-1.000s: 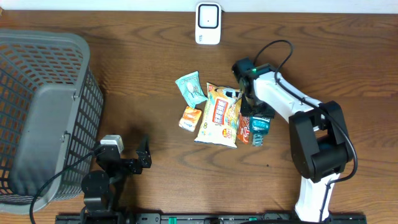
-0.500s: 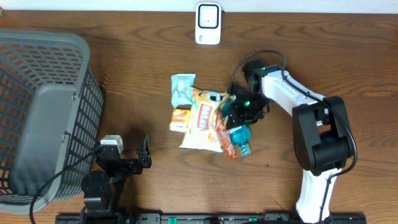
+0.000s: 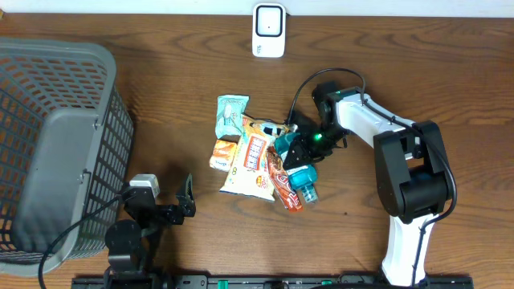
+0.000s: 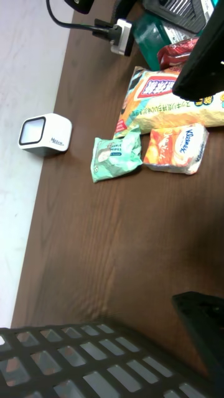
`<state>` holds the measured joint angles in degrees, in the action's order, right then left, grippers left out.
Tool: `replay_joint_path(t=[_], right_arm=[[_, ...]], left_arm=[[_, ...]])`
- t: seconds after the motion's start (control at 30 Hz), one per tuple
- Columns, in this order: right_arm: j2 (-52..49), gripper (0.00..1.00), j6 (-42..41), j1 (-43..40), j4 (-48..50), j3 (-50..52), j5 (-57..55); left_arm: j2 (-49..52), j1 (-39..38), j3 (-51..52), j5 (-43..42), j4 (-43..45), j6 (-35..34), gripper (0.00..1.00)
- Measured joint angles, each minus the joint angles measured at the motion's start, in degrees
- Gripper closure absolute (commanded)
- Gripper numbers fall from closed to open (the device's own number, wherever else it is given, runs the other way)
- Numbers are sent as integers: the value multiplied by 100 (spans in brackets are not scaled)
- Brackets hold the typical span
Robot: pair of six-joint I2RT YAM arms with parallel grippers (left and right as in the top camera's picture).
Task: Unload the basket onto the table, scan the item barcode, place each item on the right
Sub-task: 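Lift the bottle and pull it out from beside the snack bag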
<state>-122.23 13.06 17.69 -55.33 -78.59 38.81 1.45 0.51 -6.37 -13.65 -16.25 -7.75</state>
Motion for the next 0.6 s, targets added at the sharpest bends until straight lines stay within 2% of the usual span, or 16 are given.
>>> replay_joint_path(t=[0.13, 0.23, 0.43, 0.6], right_arm=[[0, 84, -177, 9, -118, -103, -262], [-2, 84, -435, 11, -498, -514, -1213], [-66, 70, -776, 31, -1029, -1259, -2649], [-66, 60, -988, 201, -885, -1390, -3171]], left_arm=[[0, 0, 0, 0, 0, 0, 2], [0, 0, 0, 0, 0, 0, 2], [0, 0, 0, 0, 0, 0, 2], [0, 0, 0, 0, 0, 2, 2]])
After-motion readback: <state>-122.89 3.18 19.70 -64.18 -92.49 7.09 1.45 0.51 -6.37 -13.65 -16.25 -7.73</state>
